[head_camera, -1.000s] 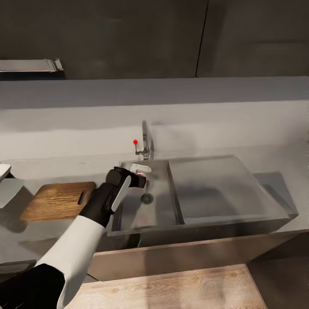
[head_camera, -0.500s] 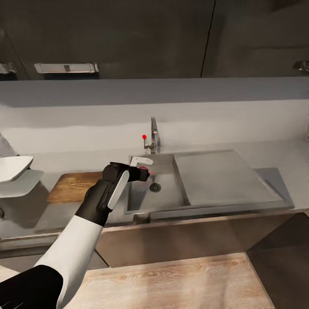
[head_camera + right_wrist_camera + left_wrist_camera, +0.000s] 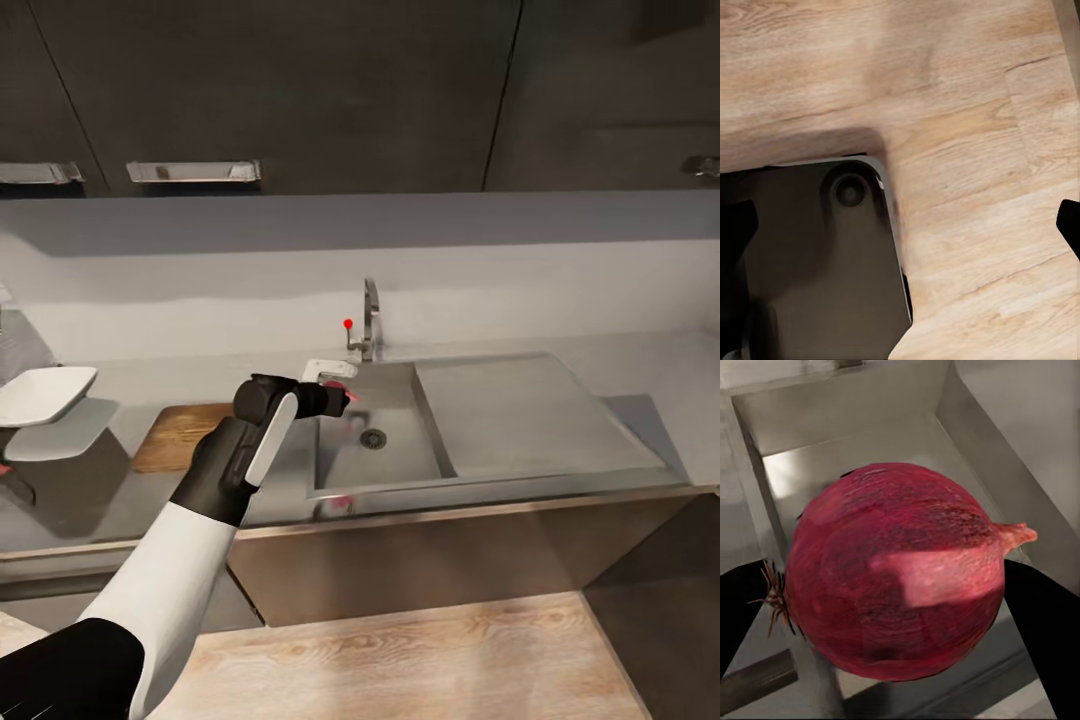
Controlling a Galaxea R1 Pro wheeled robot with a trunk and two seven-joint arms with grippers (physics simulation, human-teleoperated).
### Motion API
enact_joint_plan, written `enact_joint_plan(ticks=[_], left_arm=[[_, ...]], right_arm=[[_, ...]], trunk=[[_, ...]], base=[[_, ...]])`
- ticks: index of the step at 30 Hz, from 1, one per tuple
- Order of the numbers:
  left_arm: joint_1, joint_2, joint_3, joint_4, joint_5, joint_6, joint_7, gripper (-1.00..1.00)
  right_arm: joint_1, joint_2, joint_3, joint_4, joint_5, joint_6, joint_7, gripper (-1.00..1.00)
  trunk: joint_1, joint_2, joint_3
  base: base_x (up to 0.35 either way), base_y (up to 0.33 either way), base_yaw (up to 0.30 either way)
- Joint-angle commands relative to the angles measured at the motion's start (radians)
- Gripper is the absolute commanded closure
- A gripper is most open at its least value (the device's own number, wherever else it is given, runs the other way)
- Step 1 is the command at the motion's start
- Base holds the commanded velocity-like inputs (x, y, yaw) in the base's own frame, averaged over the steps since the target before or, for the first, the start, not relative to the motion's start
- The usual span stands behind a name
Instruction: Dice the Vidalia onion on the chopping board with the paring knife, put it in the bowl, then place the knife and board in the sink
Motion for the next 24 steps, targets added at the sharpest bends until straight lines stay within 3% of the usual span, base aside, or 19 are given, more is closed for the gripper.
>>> enact_joint_plan(ticks=[1,24], left_arm=[[0.0,0.001,-0.001,-0.001,0.012,0.004,0.007,1.0],[-0.001,0.002,-0.001,-0.001,0.02,0.004,0.008,1.0]], right_arm=[[0.0,-0.001,0.008,-0.002,-0.009,-0.002,-0.006,-1.0],[0.0,0.0,0.008,-0.002,-0.009,-0.002,-0.006,-1.0]], trunk=[[0.001,-0.002,0.0],[0.001,-0.002,0.036]], base=[[-0.071,0.266,0.0],[-0.174,0.239,0.009]])
